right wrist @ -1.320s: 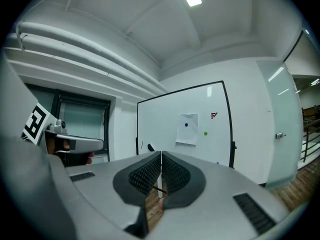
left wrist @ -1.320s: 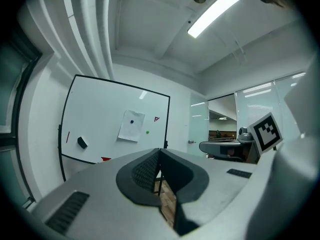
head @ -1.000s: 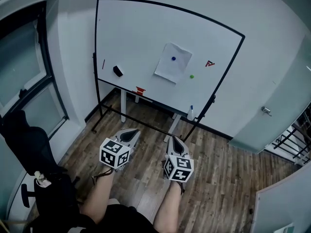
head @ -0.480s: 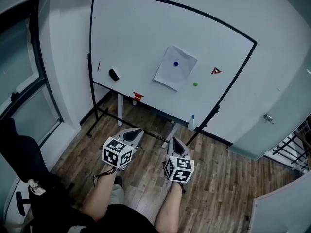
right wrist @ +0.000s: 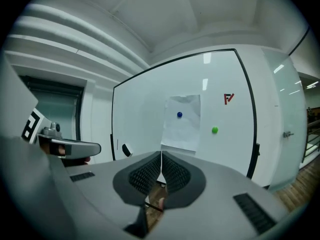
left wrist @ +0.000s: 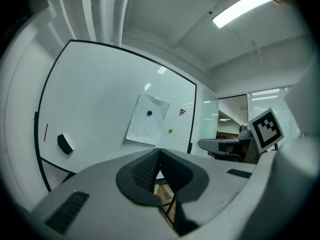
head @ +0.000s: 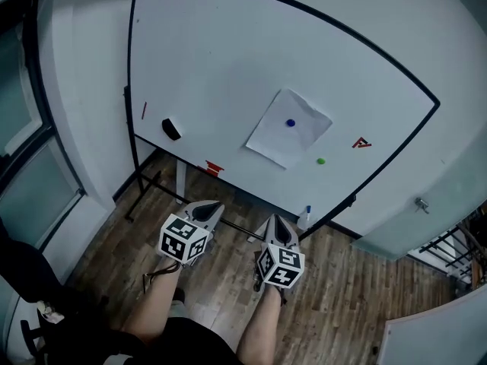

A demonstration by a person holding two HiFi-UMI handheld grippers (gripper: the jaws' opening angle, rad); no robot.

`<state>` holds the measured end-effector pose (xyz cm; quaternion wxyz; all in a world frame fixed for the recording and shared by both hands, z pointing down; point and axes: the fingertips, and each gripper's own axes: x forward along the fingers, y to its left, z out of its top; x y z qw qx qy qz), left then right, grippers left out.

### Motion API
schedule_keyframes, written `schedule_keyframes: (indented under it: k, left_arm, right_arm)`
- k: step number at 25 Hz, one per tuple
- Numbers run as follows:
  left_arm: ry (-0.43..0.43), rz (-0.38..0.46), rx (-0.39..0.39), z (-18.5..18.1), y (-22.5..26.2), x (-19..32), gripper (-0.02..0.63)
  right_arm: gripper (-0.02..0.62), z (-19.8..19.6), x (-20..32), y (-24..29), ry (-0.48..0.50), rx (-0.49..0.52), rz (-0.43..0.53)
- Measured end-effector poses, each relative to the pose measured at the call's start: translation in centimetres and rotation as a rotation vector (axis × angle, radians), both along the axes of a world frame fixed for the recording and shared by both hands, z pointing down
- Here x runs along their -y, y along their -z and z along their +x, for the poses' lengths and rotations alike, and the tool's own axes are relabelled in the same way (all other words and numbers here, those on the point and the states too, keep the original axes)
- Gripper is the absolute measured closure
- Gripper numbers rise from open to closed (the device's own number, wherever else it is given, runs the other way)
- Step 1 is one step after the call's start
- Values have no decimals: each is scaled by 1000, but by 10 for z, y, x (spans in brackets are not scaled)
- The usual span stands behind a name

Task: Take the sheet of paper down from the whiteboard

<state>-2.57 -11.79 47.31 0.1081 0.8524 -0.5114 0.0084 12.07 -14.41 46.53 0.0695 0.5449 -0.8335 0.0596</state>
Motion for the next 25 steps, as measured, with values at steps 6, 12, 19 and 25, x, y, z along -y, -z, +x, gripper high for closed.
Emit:
schedule_keyframes:
  k: [6, 12, 19, 25]
  left_arm:
    - [-15, 5, -13, -38, 1, 66, 584]
    - [-61, 1, -5, -50, -1, 105, 584]
    - [-96, -14, 9, -48, -10, 131, 584]
    - [-90, 14, 17, -48, 2, 166, 584]
  right_arm:
    - [569, -38, 66, 0, -18, -10, -6]
    - [569, -52, 101, -7, -65, 4, -17]
    - [569, -45, 127, -13, -107, 21, -21]
    - [569, -43, 159, -5, -111, 29, -1]
